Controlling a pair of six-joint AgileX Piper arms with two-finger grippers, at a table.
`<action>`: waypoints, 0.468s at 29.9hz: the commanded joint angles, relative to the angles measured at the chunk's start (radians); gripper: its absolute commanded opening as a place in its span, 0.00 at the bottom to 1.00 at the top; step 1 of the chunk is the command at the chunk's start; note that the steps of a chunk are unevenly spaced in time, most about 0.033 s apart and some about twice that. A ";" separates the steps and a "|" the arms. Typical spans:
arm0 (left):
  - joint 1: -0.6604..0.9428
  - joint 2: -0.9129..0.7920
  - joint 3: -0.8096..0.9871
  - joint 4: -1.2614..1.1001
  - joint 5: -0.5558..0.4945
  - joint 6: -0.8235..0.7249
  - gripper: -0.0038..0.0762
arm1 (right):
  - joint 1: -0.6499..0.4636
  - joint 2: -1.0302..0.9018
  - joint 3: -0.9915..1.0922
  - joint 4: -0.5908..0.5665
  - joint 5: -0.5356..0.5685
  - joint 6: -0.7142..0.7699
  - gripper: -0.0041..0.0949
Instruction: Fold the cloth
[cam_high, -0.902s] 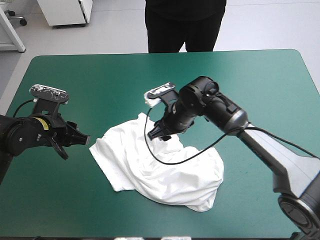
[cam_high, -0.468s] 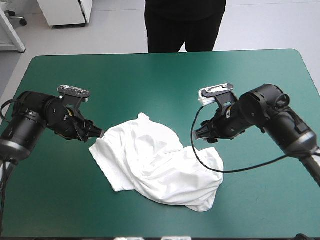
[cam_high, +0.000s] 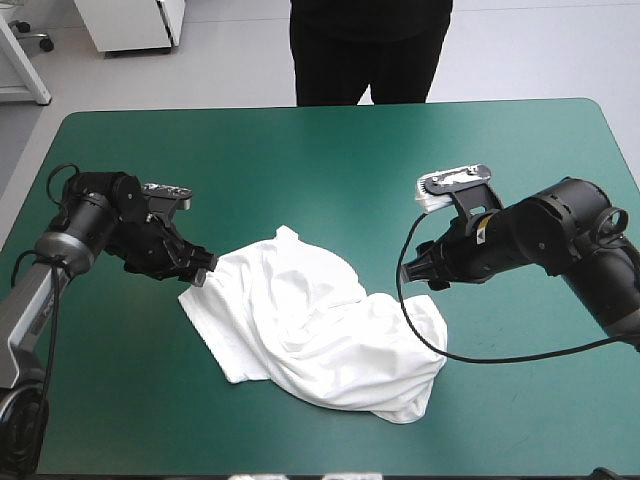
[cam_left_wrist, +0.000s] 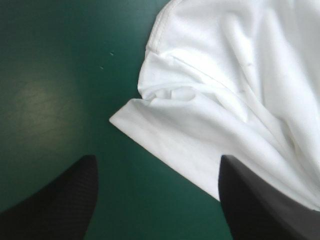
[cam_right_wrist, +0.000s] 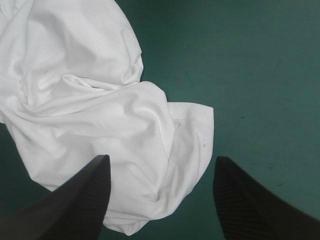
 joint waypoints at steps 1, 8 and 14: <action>0.001 0.002 -0.025 -0.009 0.035 0.004 0.68 | -0.007 -0.028 -0.025 0.007 -0.001 0.001 0.61; 0.001 0.072 -0.024 0.021 -0.011 0.004 0.68 | -0.007 -0.028 -0.025 0.006 -0.001 0.001 0.61; 0.001 0.146 -0.024 0.021 -0.060 0.004 0.68 | -0.007 -0.028 -0.025 0.006 -0.001 0.001 0.61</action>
